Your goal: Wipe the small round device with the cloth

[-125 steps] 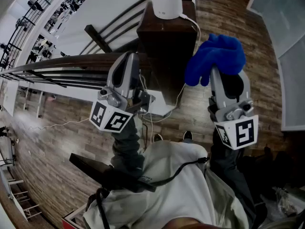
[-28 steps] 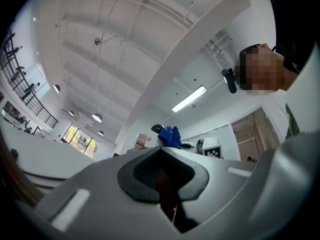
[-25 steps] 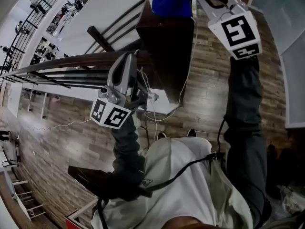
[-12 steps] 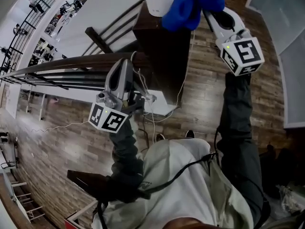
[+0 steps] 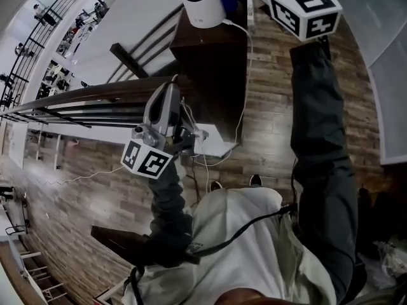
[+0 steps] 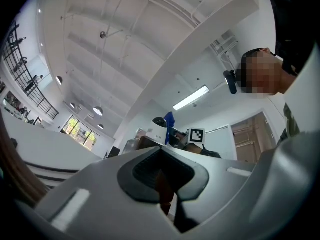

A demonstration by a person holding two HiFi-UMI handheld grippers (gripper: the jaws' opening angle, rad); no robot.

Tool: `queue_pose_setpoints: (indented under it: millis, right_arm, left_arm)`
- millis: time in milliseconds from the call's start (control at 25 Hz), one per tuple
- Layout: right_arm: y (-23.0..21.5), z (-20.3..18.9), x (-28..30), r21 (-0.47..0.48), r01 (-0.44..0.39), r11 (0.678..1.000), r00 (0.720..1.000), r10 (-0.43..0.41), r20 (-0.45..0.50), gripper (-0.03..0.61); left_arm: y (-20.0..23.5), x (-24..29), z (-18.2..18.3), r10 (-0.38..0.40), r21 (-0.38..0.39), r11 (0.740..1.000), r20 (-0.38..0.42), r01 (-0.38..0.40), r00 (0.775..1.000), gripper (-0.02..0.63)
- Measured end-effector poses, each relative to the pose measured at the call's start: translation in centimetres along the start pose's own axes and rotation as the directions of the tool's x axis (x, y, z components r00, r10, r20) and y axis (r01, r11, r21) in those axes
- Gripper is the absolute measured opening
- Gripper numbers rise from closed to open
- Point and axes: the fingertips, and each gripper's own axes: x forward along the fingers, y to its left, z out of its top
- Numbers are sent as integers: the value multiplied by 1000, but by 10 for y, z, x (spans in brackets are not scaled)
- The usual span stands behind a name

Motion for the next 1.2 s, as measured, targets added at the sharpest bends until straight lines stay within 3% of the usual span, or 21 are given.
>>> queue_pose_setpoints:
  millis: [360,480,680,880,960,1040,1120,1200]
  right_arm:
    - [51,-64,3,-77,-176,981,983,171,-66,18]
    - [55,-76,-1,-69,-192,979,978,186,-91,18]
    - [31,-38,-15,-29,-102,994,994,103,44,18]
    - [62,4,-50,-120,-119,986,982,134,130,18]
    - [63,20,-57,-173,-66,983,988,89,125,18]
    - [51,43,-52,-295,32,955,994,2,112,18]
    - [48,58,-39,-448,99,888,994,-72,78,18]
    - [61,54,-29,-561,102,821,994,-107,24,18]
  left_arm:
    - [8,-9,-6,19,3,1000,-15,-19,1000,5]
    - [10,-11,-10,19,-3,1000,-24,-19,1000,5]
    - [9,-16,-9,16,-2,1000,-16,-16,1000,5]
    - [16,-21,-6,34,-7,999,-2,-34,999,5]
    - [15,-17,-10,23,-24,999,-12,-24,1000,5]
    - [13,-12,-10,6,-34,999,-17,-6,1000,5]
    - [10,-10,-9,-6,-39,999,-15,6,1000,5]
    - [7,-10,-12,-15,-44,999,-16,14,1000,5]
